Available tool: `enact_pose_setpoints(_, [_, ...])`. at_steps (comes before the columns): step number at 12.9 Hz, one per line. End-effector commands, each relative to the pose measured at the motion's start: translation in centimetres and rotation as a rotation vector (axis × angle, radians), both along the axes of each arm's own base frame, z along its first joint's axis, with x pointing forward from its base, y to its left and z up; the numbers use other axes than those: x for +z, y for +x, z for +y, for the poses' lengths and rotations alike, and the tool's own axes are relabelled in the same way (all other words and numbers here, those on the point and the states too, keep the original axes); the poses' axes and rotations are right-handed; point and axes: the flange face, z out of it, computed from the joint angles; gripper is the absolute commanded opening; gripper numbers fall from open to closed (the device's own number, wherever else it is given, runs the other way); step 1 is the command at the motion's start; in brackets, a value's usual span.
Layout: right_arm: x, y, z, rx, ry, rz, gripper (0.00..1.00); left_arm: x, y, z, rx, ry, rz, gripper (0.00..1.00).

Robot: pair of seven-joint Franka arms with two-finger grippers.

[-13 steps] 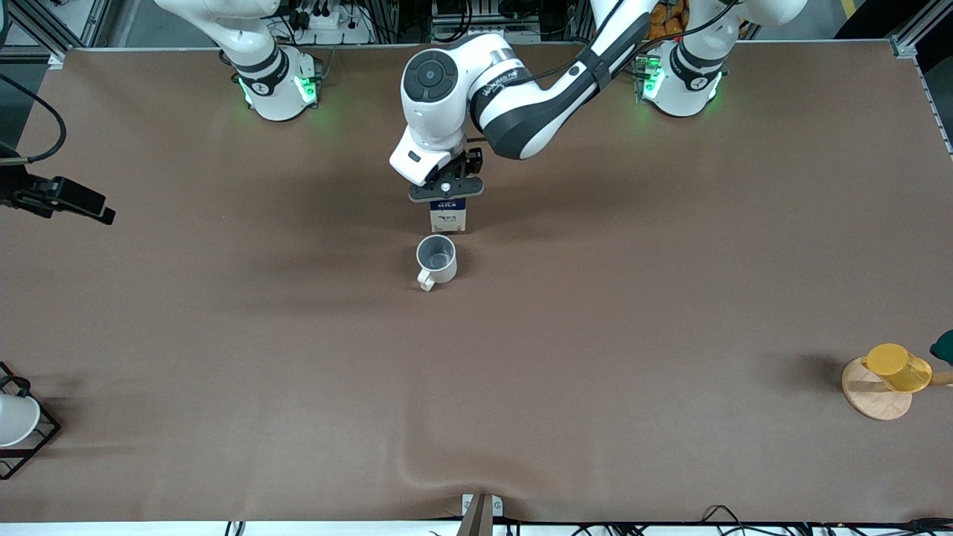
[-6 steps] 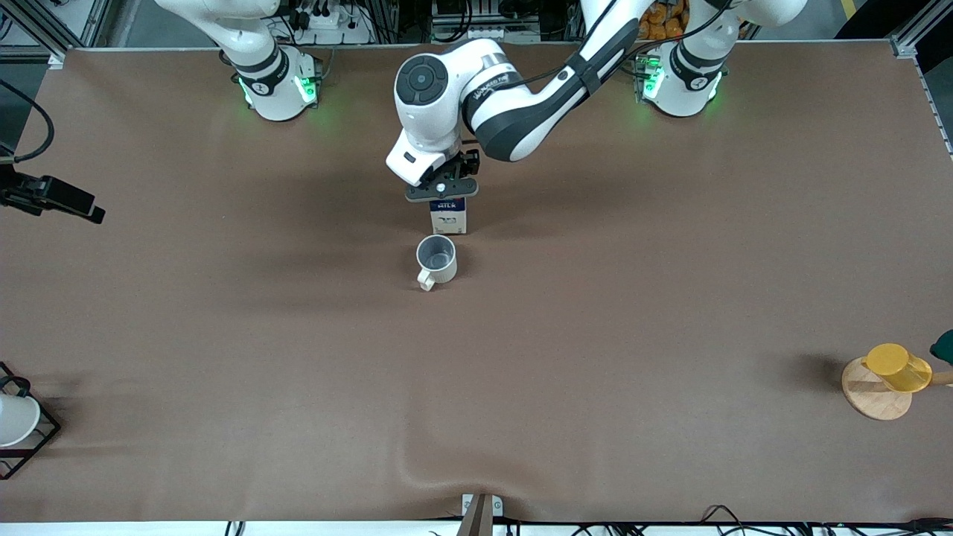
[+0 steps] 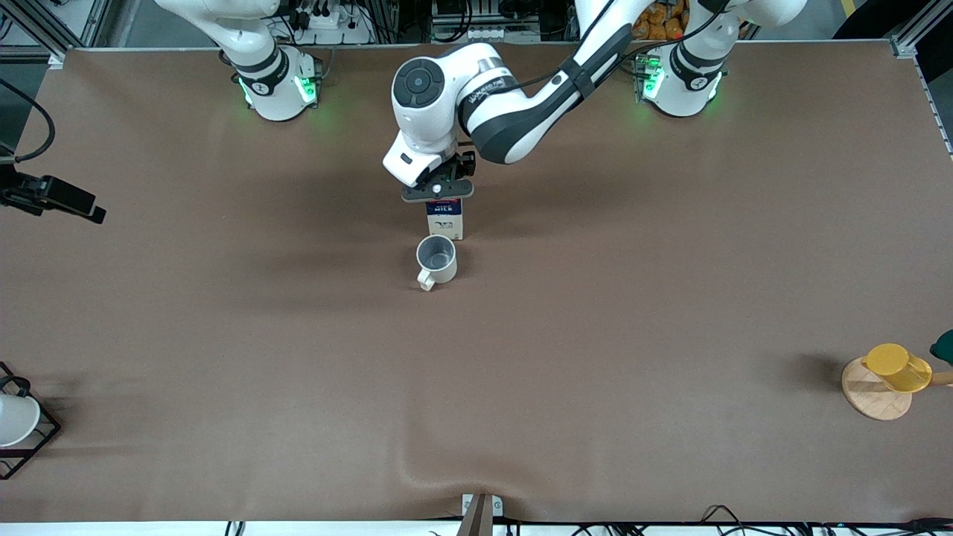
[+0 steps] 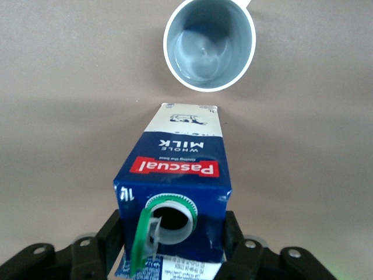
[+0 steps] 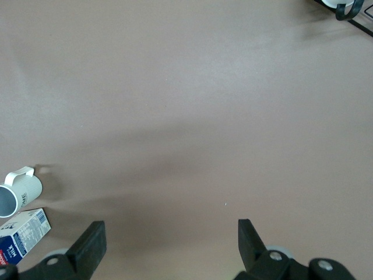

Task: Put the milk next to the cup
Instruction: 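Lower the milk carton next to the mug with the left gripper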

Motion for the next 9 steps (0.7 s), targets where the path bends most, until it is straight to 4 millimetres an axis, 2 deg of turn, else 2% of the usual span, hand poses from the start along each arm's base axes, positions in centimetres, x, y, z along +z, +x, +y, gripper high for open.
enact_pose_setpoints(1, [0.4, 0.2, 0.0, 0.008, 0.007, 0.002, 1.0, 0.1, 0.1, -0.7, -0.002, -0.003, -0.036, 0.77])
enact_pose_setpoints(2, [0.5, 0.1, 0.3, 0.013, 0.007, 0.002, 1.0, 0.3, -0.2, -1.0, -0.006, -0.008, -0.041, 0.78])
enact_pose_setpoints(3, [0.3, 0.2, 0.4, 0.017, 0.003, 0.002, 1.0, 0.4, -0.2, -1.0, -0.006, -0.009, -0.043, 0.85])
enact_pose_setpoints(4, [0.3, 0.3, 0.5, 0.021, -0.002, 0.001, 1.0, 0.6, -0.1, -0.9, -0.006, -0.012, -0.045, 1.0])
enact_pose_setpoints(7, [0.1, 0.1, 0.4, 0.04, -0.004, 0.014, 1.0, 2.9, 0.4, -0.4, 0.005, -0.031, -0.071, 1.0])
enact_pose_setpoints(8, [0.1, 0.1, 0.3, 0.058, -0.012, 0.015, 1.0, 4.6, 0.6, -0.1, 0.012, -0.044, -0.091, 1.0])
enact_pose_setpoints(9, [0.1, 0.0, 0.2, 0.055, -0.015, 0.018, 1.0, 6.5, 1.8, 1.1, 0.034, -0.051, -0.111, 1.0])
